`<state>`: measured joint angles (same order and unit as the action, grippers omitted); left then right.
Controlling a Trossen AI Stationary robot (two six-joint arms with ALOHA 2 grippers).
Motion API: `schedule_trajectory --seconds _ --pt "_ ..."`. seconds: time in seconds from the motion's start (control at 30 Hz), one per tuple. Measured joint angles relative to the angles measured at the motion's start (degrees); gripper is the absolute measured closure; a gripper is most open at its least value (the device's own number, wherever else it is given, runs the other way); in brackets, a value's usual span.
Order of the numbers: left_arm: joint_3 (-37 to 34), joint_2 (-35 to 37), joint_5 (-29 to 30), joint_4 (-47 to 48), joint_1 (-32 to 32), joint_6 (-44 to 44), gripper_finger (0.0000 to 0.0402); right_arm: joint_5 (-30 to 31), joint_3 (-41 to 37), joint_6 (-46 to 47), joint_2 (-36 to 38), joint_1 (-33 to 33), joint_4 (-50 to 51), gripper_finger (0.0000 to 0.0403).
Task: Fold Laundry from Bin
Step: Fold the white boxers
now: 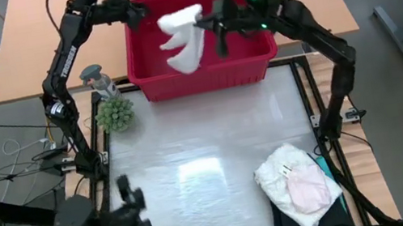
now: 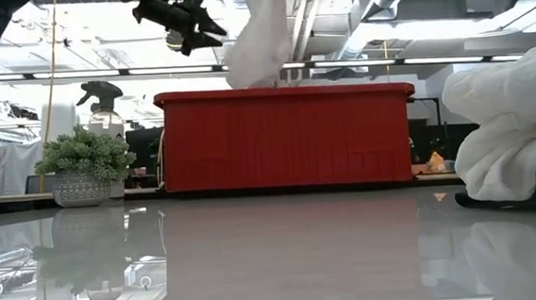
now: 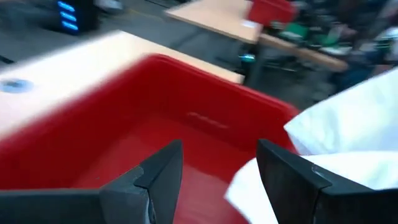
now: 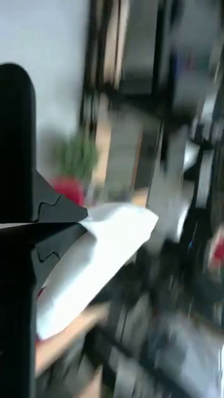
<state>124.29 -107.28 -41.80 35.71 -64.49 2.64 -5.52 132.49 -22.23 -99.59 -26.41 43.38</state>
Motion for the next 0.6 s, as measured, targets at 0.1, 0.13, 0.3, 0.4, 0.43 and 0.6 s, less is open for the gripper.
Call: schedule_trajectory --seconds 0.1,0.13,0.3,0.4,0.43,0.6 --pt "0.0 0.0 -7.09 1.87 2.16 -3.38 0.0207 -6.17 0.04 1.52 2.1 3.8 3.96 0.0386" --pt "0.0 0.02 -10.05 2.09 3.12 -4.51 0.0207 -8.82 0.04 1.63 2.63 5.08 5.65 0.0386" --pt "0.0 2.63 -15.49 3.9 8.83 -8.52 0.0207 -14.08 0.04 2.69 3.52 11.27 12.96 0.0386" --pt "0.01 5.87 -14.21 6.05 12.87 -8.88 0.0207 -14.07 0.04 2.77 2.69 13.38 17.96 0.0386" --pt "0.02 7.03 -13.18 7.18 14.28 -8.6 0.0207 -14.16 0.09 2.77 2.1 14.03 19.31 0.0386" --pt "0.02 14.07 -2.55 15.13 22.01 -4.68 0.0207 -17.36 -4.97 2.47 -1.18 15.82 22.69 0.0386"
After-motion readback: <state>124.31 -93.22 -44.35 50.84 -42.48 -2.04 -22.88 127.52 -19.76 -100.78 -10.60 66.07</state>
